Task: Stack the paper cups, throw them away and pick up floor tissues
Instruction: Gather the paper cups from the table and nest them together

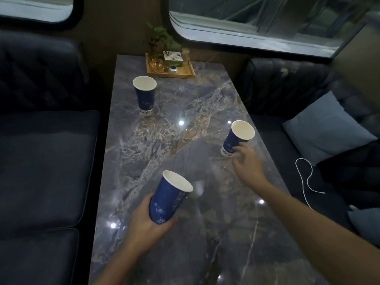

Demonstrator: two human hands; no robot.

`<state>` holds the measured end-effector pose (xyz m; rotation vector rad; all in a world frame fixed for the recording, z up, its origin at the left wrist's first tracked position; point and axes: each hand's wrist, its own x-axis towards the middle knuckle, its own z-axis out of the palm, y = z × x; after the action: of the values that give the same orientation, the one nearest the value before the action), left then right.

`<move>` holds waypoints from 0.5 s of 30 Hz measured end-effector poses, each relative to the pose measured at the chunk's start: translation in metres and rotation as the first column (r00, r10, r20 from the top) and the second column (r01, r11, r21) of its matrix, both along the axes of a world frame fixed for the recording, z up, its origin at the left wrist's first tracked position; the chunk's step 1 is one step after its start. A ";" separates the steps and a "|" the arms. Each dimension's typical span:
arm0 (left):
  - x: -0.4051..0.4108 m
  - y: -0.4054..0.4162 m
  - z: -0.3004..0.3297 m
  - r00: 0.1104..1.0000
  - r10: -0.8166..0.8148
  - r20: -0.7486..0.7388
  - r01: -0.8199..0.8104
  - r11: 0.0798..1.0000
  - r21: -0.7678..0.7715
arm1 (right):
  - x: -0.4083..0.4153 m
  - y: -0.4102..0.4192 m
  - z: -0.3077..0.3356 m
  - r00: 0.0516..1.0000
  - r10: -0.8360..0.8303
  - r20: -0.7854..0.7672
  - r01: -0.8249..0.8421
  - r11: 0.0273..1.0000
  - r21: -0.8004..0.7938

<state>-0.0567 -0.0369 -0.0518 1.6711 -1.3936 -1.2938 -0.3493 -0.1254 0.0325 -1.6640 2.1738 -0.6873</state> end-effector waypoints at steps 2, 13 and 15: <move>0.001 -0.002 -0.002 1.000 -0.002 0.007 0.002 1.000 -0.012 | -0.013 -0.020 0.002 0.990 0.005 -0.143 0.001 0.999 0.041; 0.003 -0.003 -0.004 1.000 0.013 0.019 -0.013 1.000 0.009 | -0.021 -0.042 0.007 0.946 0.044 -0.321 0.022 0.980 0.199; 0.003 -0.003 -0.006 1.000 0.007 0.025 -0.007 1.000 0.010 | -0.025 -0.043 0.007 0.946 0.028 -0.322 0.038 0.979 0.199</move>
<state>-0.0534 -0.0395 -0.0574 1.7028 -1.3966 -1.2825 -0.3740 -0.1688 0.0399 -1.7611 2.3729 -0.1884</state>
